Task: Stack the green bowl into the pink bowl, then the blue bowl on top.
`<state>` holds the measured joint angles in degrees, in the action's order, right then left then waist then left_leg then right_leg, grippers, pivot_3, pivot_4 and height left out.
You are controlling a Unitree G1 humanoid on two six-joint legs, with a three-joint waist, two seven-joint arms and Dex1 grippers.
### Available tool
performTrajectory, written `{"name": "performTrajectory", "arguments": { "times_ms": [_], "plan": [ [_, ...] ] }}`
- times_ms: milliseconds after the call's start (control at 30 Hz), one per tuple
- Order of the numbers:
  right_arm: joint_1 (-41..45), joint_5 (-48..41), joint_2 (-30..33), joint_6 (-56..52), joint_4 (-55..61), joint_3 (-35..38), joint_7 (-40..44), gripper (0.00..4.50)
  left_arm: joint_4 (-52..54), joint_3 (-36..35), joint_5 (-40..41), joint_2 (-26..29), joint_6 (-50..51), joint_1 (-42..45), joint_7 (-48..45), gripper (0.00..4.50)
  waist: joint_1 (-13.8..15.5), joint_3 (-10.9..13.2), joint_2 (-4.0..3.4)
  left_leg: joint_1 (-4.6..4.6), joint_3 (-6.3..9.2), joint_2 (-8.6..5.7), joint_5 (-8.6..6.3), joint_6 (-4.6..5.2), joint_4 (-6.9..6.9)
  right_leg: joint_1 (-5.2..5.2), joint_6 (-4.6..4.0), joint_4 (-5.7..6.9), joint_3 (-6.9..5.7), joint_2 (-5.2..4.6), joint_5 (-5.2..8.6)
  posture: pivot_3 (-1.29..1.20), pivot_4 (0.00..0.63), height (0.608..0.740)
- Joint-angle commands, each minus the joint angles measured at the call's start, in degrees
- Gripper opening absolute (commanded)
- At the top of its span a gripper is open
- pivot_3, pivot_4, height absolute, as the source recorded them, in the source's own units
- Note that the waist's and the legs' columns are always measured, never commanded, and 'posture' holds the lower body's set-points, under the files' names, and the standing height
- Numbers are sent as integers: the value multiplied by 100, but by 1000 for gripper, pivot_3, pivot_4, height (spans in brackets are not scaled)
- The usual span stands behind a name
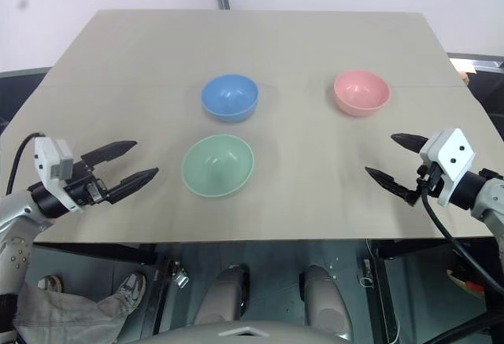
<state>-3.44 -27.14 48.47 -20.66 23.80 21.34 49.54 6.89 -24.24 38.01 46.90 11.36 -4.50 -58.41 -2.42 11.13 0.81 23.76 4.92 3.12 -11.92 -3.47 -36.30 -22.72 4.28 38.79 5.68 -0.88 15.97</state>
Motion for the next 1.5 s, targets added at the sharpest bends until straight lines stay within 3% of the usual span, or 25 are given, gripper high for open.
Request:
{"name": "performTrajectory", "arguments": {
  "times_ms": [33,267,500,667,967,1067,1133,1333,1433,1500],
  "plan": [
    [27,-43,80,24,189,153,15,4490,152,-80,106,28,71,176,-51,4500,0,0,0,0,0,0,0,0,0,0,0,0,0,0,0,0,150,740],
    [554,206,-39,-9,-15,-317,-229,4490,294,50,159,-53,373,553,-48,4500,-22,1,1,-4,-1,0,0,0,-3,1,-1,2,0,1,2,0,150,740],
    [1644,642,-208,64,-713,-1110,-355,4490,547,50,345,73,648,622,-298,4500,-13,3,-1,1,-1,0,0,0,-1,-3,-7,3,0,1,-8,0,150,740],
    [3243,1344,-483,282,-2361,-2018,-264,4490,812,120,442,241,659,538,-887,4500,-30,6,-6,0,-4,1,0,0,-1,-6,-16,3,1,1,-12,0,150,740],
    [5399,2641,-1136,1797,-5982,-3153,251,4490,917,-13,596,421,756,546,-1363,4500,-110,11,-10,13,-6,-2,0,0,12,-24,-19,3,2,-1,-17,0,150,740],
    [5951,3013,-1325,2205,-7207,-3349,240,3731,1068,-83,612,365,781,417,-1299,4500,-140,12,-10,19,-6,-1,1,-1,27,-35,-21,4,3,-1,-17,0,150,740],
    [6175,3137,-1404,2421,-7691,-3332,124,2656,1123,-146,602,334,768,313,-1272,4500,-140,12,-10,18,-5,-1,1,-1,34,-36,-22,4,2,-1,-16,0,150,740],
    [6420,3470,-1416,3109,-8205,-3350,23,37,1218,-235,586,259,740,142,-1198,4500,-163,13,-13,15,-6,-1,1,-1,34,-37,-22,8,4,-1,-17,0,150,740],
    [6244,3432,-1292,3391,-7689,-3303,281,37,1191,-242,565,212,715,116,-1170,4500,-165,14,-14,10,-6,-1,1,-1,33,-35,-21,11,4,1,-17,0,150,740],
    [5816,3067,-1143,3040,-6561,-3174,793,37,1101,-233,486,208,651,104,-1187,4500,-147,15,-16,11,-5,-1,1,-1,33,-36,-21,12,4,1,-17,0,150,740]
  ]
}}
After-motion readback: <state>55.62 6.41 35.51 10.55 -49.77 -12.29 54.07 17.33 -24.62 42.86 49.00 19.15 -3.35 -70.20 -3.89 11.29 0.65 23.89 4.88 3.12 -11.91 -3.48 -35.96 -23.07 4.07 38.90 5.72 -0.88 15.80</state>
